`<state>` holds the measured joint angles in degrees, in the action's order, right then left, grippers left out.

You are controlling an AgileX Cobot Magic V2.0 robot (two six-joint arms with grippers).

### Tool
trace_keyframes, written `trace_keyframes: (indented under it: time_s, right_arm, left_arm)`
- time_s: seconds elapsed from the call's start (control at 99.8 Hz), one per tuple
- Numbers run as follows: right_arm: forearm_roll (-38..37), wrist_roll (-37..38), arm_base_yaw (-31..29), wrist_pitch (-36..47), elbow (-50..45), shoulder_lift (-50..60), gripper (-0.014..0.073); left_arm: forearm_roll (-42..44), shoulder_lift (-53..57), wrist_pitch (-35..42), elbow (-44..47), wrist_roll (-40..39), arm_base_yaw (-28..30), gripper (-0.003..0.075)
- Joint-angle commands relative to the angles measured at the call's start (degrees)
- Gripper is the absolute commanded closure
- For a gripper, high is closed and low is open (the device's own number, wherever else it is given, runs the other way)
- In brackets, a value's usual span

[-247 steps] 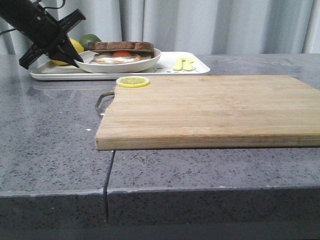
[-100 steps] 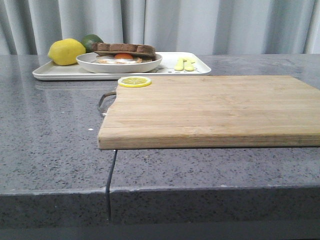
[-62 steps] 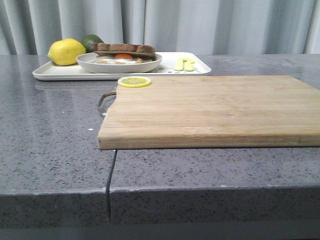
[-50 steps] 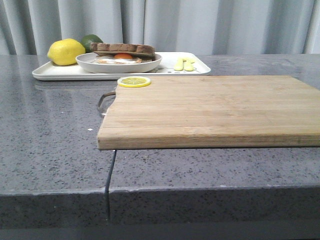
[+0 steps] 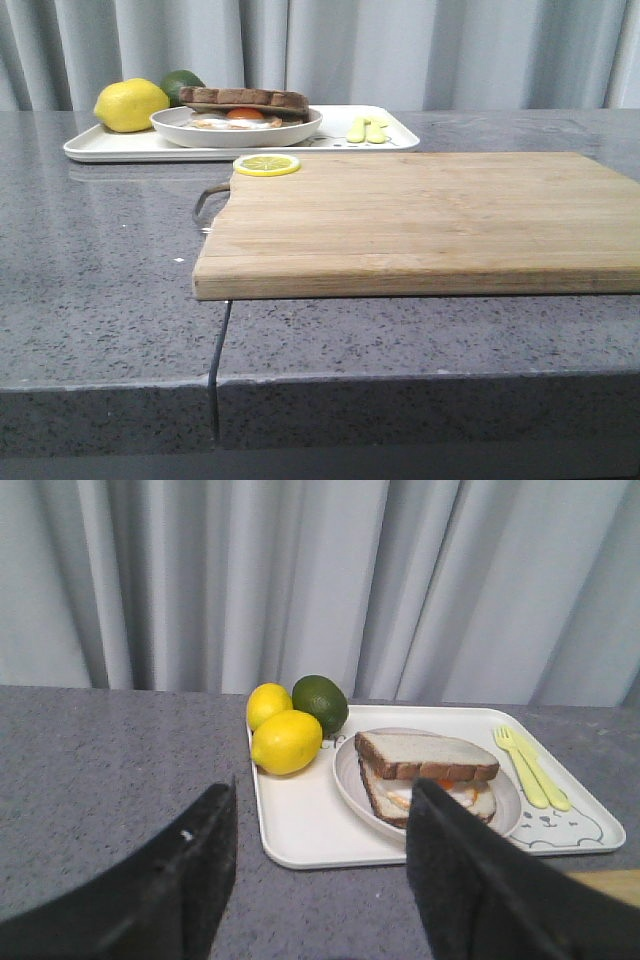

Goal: Place bread and move sandwich to tray

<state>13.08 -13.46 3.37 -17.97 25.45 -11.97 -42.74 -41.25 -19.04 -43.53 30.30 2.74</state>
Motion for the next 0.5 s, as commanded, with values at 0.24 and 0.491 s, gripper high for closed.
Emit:
trace_keyframes:
  time_s: [0.24, 0.491]
  right_arm:
    - [0.18, -3.47, -0.47, -2.23, 1.32, 11.09, 0.0066]
    - [-0.45, -4.12, -0.47, -10.77, -0.64, 13.7, 0.0066]
  left_arm:
    - [-0.97, 26.31, 3.2, 18.85, 0.5, 0.06, 0.0363]
    - [-0.81, 37.2, -1.7, 23.7, 0.5, 0.06, 0.0363]
